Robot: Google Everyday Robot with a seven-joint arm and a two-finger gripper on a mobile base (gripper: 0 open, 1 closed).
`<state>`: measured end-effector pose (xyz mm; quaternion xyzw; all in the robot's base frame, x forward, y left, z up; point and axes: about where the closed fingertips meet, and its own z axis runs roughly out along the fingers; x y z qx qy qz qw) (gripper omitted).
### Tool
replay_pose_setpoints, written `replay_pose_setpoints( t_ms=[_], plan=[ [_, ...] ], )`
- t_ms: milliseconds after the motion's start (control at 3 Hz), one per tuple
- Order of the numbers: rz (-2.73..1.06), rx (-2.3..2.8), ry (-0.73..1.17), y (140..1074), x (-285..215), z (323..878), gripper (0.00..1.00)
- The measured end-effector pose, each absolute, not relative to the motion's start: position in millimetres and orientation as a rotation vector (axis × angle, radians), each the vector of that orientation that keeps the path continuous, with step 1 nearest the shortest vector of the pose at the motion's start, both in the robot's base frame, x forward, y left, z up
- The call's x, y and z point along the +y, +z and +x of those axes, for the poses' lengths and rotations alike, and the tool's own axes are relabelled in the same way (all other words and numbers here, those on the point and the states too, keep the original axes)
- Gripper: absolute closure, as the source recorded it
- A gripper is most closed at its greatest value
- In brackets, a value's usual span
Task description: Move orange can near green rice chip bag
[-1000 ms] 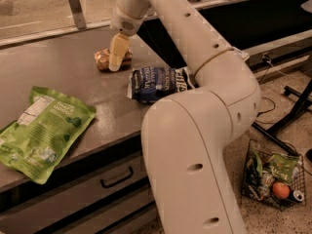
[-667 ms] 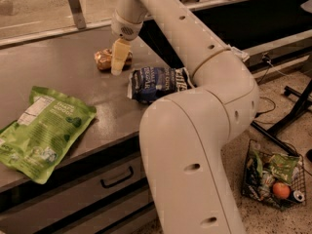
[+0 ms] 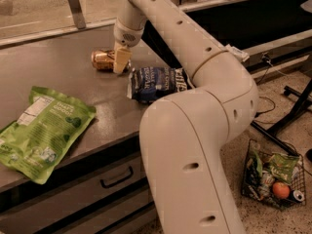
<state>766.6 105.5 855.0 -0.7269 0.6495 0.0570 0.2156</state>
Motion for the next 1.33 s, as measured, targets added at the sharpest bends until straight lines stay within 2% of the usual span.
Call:
replay_pose_setpoints(
  t_ms=[333,1333],
  plan=[
    [-2.016,1.808,0.155,849.7,102.7,768.3,0.54],
    [-2.011,1.682,0.169,891.7,119.2,755.6,0.63]
  ],
)
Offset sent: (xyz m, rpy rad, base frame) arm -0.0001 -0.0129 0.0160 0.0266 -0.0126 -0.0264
